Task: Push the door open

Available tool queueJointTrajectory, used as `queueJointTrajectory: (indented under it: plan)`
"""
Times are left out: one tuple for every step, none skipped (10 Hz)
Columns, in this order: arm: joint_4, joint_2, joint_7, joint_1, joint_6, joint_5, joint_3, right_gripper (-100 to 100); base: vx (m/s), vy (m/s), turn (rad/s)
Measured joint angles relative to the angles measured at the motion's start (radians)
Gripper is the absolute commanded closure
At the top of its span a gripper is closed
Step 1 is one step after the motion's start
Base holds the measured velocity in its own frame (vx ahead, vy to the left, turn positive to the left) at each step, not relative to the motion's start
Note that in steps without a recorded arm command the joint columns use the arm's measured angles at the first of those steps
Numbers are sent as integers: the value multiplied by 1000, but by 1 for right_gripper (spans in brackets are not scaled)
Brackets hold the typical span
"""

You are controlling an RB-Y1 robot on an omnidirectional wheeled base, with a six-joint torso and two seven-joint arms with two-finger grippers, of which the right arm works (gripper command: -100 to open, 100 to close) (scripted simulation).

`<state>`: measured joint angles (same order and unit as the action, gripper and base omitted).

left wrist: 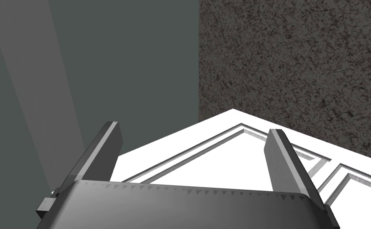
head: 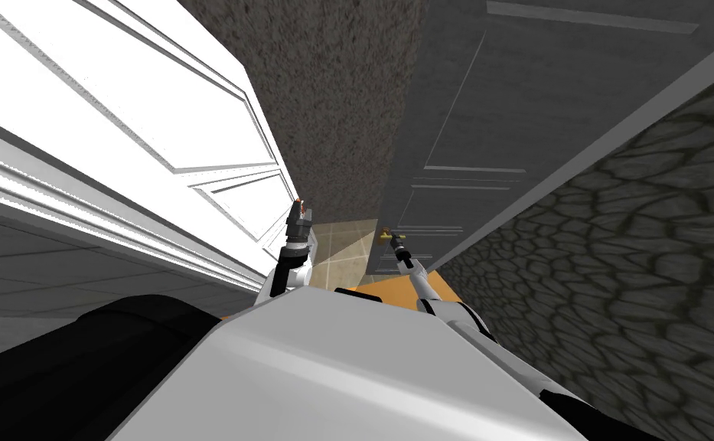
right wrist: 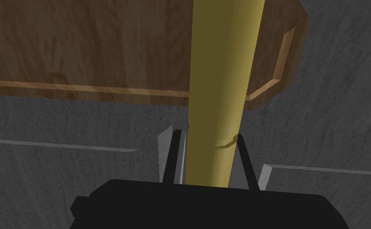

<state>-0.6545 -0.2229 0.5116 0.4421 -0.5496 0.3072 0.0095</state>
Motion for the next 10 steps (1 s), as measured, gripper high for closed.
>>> queueJointTrajectory:
  plan:
    - [25,-6,-11,10,-9,-9,-15,100,164,144,-54]
    - [10,-9,-19,-2,-7,-16,-27,100,177,126,-61]
    - [11,-8,-29,1,2,-22,-38,100,184,149,-39]
    - [13,-8,-42,1,5,-31,-54,100,194,163,-87]
    - [-13,-6,-55,-14,21,-37,-66,100,194,170,-72]
    - [-30,-9,-62,-23,37,-45,-76,100,116,103,-35]
    - [-15,-16,-65,-13,34,-50,-85,100,108,85,-46]
    - [5,-16,-77,-3,24,-57,-99,100,119,108,-58]
    - [1,-15,-88,-9,27,-64,-110,100,156,147,-84]
    - [-2,-14,-100,-14,35,-71,-122,100,152,141,-68]
